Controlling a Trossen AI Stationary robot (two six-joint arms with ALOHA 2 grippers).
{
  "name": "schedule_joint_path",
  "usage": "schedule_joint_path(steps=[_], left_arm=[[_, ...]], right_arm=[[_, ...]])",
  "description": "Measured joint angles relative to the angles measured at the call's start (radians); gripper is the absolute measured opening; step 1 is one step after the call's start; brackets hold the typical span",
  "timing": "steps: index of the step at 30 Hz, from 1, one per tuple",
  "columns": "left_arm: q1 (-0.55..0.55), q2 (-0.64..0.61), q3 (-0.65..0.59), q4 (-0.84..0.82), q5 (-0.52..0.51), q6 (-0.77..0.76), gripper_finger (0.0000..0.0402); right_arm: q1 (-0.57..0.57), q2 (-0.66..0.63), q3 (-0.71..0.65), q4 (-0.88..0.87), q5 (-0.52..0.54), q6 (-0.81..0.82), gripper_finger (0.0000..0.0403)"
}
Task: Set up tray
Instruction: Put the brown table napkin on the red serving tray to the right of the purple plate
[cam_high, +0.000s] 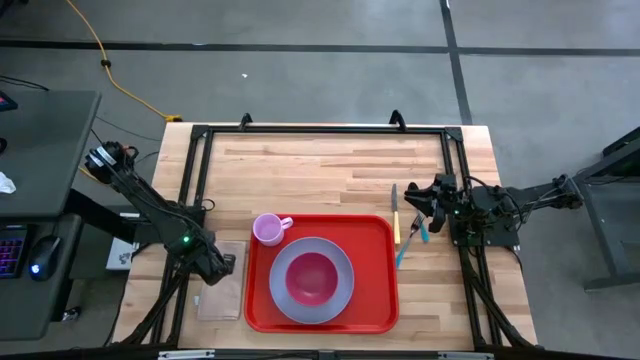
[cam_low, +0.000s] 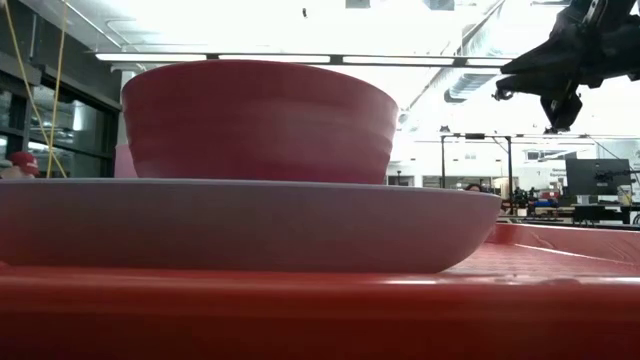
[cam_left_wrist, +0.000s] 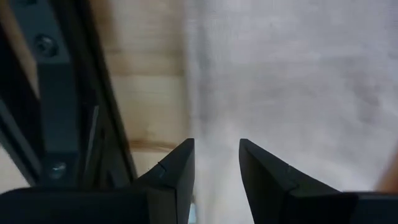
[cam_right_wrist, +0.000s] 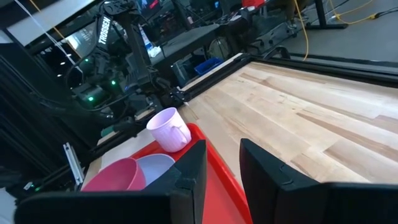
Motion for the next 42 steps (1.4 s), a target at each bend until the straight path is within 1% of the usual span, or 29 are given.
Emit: schedule_joint_path(steps=[4,10,13,16,20,22,30,35,38,42], left_arm=[[0.000,-0.002,-0.006,0.007,0.034,-0.023,0.0158],[0.000,-0.002,-0.011,0.002,0.036,-0.025,0.0156],[0.000,-0.002,-0.036,0.013,0.036,-0.026,0.0155],[0.000,-0.002,-0.076,0.070,0.033,-0.026,0.0155],[0.000,-0.007,-0.133,0.209,0.016,-0.026,0.0154],[0.000,-0.006,-0.147,0.251,0.001,-0.026,0.0154],[0.000,-0.007,-0.160,0.266,-0.002,-0.023,0.0154],[-0.001,-0.007,-0.161,0.267,-0.026,-0.022,0.0153],[-0.001,-0.006,-0.161,0.268,-0.033,-0.022,0.0137],[-0.002,-0.005,-0.162,0.274,-0.063,-0.022,0.0092]], right_arm=[[0.000,0.000,0.000,0.001,0.000,0.004,0.0074],[0.000,0.000,0.000,0.002,0.000,0.008,0.0074],[0.000,0.000,0.000,0.002,-0.001,0.008,0.0074],[0.000,0.000,0.000,0.004,-0.003,0.008,0.0074],[0.000,0.000,0.000,0.011,-0.004,0.008,0.0074],[0.000,0.000,0.000,0.015,-0.004,0.008,0.0074],[0.000,0.000,0.000,0.022,-0.003,0.008,0.0074],[0.000,0.000,0.000,0.022,-0.002,0.008,0.0074],[0.000,0.000,0.000,0.022,-0.002,0.008,0.0074],[0.000,0.000,0.000,0.022,-0.001,0.008,0.0074]])
